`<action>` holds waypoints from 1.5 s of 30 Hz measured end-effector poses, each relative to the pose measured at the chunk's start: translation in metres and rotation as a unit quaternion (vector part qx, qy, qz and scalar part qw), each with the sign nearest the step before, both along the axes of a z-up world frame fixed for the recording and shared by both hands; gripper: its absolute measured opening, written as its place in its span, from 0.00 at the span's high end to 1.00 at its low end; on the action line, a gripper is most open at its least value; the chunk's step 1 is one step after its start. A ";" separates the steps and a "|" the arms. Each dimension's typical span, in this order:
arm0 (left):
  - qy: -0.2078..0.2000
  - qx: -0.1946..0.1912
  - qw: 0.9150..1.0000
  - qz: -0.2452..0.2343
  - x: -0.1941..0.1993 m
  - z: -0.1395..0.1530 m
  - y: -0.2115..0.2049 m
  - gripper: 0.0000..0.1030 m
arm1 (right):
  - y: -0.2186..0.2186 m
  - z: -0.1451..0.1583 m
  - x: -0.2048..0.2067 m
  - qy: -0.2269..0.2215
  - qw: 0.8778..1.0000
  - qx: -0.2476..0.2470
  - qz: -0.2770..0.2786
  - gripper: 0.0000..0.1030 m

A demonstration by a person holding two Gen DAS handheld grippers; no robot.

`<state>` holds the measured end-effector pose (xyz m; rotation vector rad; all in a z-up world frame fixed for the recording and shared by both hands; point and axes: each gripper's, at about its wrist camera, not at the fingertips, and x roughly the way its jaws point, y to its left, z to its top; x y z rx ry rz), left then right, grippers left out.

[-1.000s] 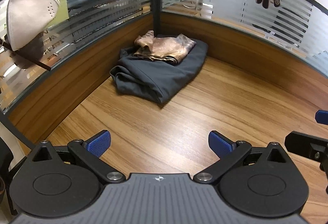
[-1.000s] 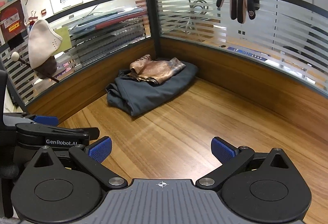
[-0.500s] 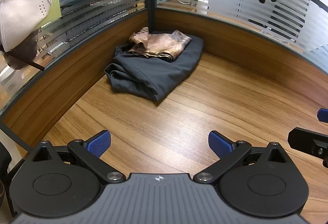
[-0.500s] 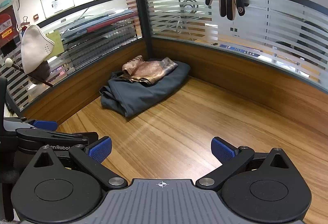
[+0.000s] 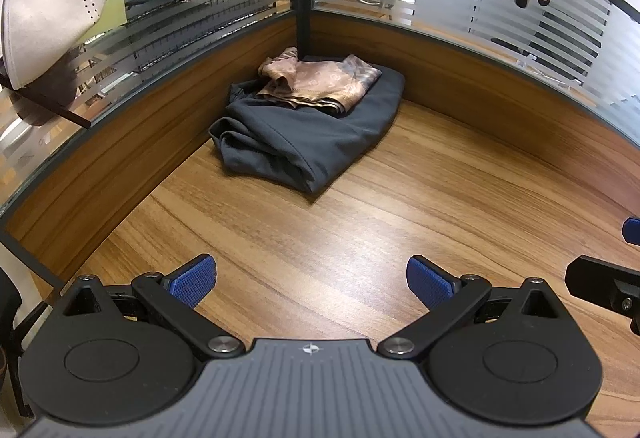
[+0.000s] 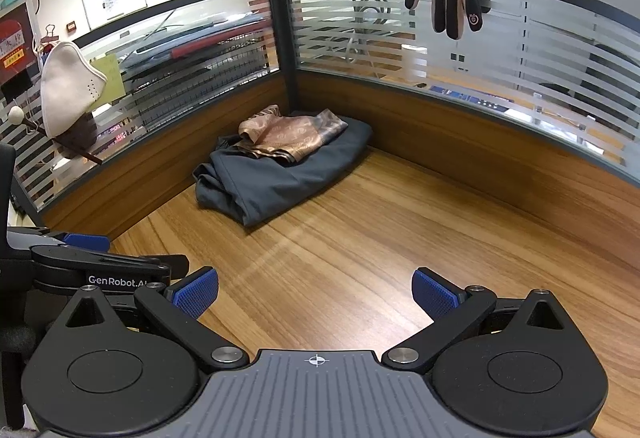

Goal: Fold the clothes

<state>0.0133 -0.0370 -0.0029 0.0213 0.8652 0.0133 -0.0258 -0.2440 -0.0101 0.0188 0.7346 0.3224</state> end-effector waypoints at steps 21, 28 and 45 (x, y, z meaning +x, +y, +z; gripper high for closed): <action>0.007 0.002 1.000 0.006 0.003 -0.002 0.000 0.01 | 0.001 -0.001 0.005 0.007 1.000 0.001 0.002 0.00; 0.009 0.002 1.000 0.008 0.005 -0.003 0.000 0.01 | 0.001 -0.002 0.007 0.011 1.000 0.001 0.004 0.00; 0.023 -0.010 1.000 0.010 0.009 -0.011 0.002 0.01 | 0.003 -0.005 0.011 0.022 1.000 -0.008 0.007 0.00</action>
